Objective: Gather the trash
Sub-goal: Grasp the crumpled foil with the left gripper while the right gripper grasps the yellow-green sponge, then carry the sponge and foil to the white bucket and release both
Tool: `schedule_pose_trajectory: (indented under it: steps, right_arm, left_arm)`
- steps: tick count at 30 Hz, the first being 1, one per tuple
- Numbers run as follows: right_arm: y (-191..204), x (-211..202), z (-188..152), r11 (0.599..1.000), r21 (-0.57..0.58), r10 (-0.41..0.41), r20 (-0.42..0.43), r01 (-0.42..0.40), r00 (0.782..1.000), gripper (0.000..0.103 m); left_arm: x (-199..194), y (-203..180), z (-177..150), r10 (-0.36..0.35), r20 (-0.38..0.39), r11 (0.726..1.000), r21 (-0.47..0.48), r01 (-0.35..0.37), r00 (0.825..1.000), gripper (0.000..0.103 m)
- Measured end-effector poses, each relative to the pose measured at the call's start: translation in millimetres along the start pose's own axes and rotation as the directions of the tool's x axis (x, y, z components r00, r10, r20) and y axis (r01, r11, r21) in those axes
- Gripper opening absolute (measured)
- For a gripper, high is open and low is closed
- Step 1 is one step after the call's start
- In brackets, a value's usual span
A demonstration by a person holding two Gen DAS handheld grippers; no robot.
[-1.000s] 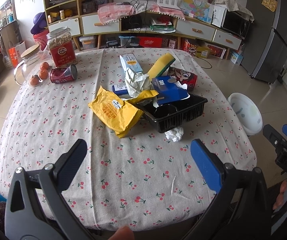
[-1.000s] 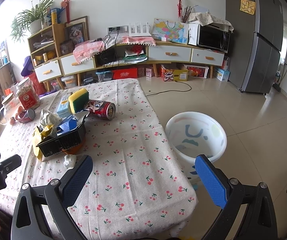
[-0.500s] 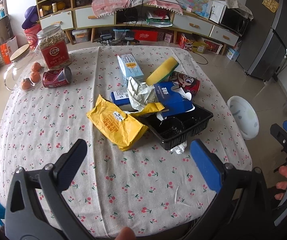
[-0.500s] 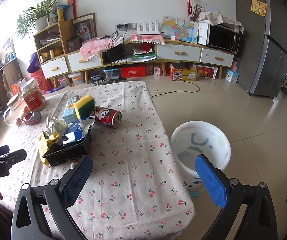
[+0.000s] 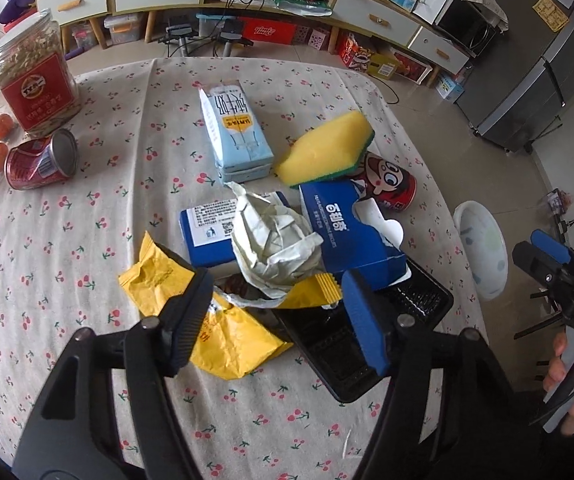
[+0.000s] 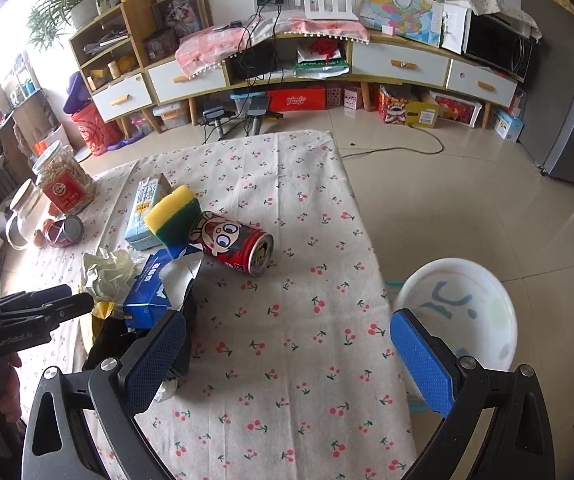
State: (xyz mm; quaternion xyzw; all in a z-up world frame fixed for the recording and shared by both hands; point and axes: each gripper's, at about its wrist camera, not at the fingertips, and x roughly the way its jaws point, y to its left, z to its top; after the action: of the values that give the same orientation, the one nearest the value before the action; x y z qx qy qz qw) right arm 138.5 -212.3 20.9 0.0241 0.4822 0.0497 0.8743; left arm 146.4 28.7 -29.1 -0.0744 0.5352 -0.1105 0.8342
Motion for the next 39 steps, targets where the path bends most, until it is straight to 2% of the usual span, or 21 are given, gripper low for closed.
schedule_pose_trajectory:
  steps: [3, 6, 7, 9, 14, 18, 24, 27, 31, 34, 37, 38, 39]
  right_arm:
    - [-5, 27, 2, 1.000, 0.014, 0.024, -0.065, -0.023, 0.998, 0.103]
    - [-9, 40, 11, 0.999, 0.034, 0.016, -0.068, -0.013, 0.998, 0.103]
    - [-10, 44, 15, 0.999, 0.036, 0.009, -0.064, -0.007, 0.998, 0.103]
    - [-10, 52, 21, 0.999, 0.036, 0.001, -0.061, 0.001, 0.998, 0.103]
    - [-3, 67, 33, 0.998, 0.060, 0.026, -0.078, -0.021, 0.997, 0.103]
    - [18, 62, 46, 0.997, 0.042, 0.066, -0.023, -0.065, 0.998, 0.103]
    - [65, 67, 63, 0.991, 0.004, 0.135, 0.014, -0.135, 0.991, 0.103]
    - [83, 78, 69, 0.989, -0.006, 0.145, 0.017, -0.145, 0.989, 0.103]
    - [98, 101, 75, 0.992, -0.013, 0.124, 0.003, -0.124, 0.992, 0.101]
    - [108, 116, 77, 0.996, -0.046, 0.073, -0.003, -0.073, 0.997, 0.093]
    - [112, 124, 77, 0.994, -0.069, 0.087, -0.005, -0.087, 0.996, 0.074]
    - [113, 125, 77, 0.992, -0.076, 0.100, -0.004, -0.100, 0.995, 0.057]
    - [115, 124, 77, 0.991, -0.085, 0.106, -0.005, -0.106, 0.994, 0.052]
  left_arm:
    - [8, 2, 7, 0.009, -0.010, 1.000, -0.014, -0.009, 1.000, 0.059]
    - [17, 8, 10, 0.006, -0.028, 0.999, -0.036, -0.007, 1.000, 0.046]
    - [19, 10, 11, -0.003, -0.033, 0.999, -0.046, 0.001, 0.999, 0.046]
    - [17, 12, 12, -0.029, -0.040, 0.997, -0.066, 0.027, 0.999, 0.039]
    - [-7, 15, 14, -0.043, 0.008, 0.997, -0.064, 0.044, 0.999, 0.037]
    - [-31, 20, 14, -0.047, 0.068, 0.997, -0.058, 0.051, 0.997, 0.037]
    - [-54, 37, 16, 0.001, 0.159, 0.997, -0.079, 0.011, 0.987, 0.037]
    - [-60, 48, 18, 0.037, 0.193, 0.996, -0.092, -0.019, 0.980, 0.037]
    - [-64, 65, 18, 0.026, 0.216, 0.991, -0.137, 0.004, 0.976, 0.037]
    - [-69, 73, 17, 0.035, 0.238, 0.986, -0.166, 0.005, 0.971, 0.037]
    - [-75, 81, 16, 0.044, 0.257, 0.983, -0.184, 0.004, 0.965, 0.037]
    - [-75, 81, 16, 0.049, 0.260, 0.982, -0.186, 0.000, 0.964, 0.037]
    - [-75, 83, 17, 0.051, 0.261, 0.982, -0.189, -0.001, 0.964, 0.037]
